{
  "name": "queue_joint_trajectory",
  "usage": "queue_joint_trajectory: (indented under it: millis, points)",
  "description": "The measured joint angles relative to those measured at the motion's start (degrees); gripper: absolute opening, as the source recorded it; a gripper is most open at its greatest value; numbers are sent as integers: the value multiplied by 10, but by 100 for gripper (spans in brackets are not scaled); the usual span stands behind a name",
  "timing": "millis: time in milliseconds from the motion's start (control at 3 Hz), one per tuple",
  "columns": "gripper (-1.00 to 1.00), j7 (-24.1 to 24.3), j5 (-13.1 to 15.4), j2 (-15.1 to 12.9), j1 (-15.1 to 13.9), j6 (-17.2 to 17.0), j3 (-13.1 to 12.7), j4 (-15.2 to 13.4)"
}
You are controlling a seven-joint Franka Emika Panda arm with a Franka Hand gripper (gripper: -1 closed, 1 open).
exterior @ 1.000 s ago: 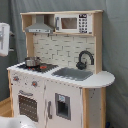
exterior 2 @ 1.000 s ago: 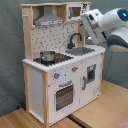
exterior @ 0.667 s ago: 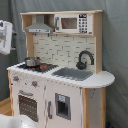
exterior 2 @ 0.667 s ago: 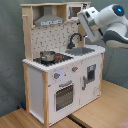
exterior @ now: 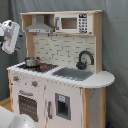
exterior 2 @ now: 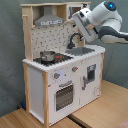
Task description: Play with the kitchen
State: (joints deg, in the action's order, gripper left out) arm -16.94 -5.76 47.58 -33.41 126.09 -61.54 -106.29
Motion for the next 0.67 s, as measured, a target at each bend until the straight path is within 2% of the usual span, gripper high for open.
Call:
queue_joint_trajectory:
  millis: [667]
  points:
    - [100,28,0,-93,-11,-60,-42,25]
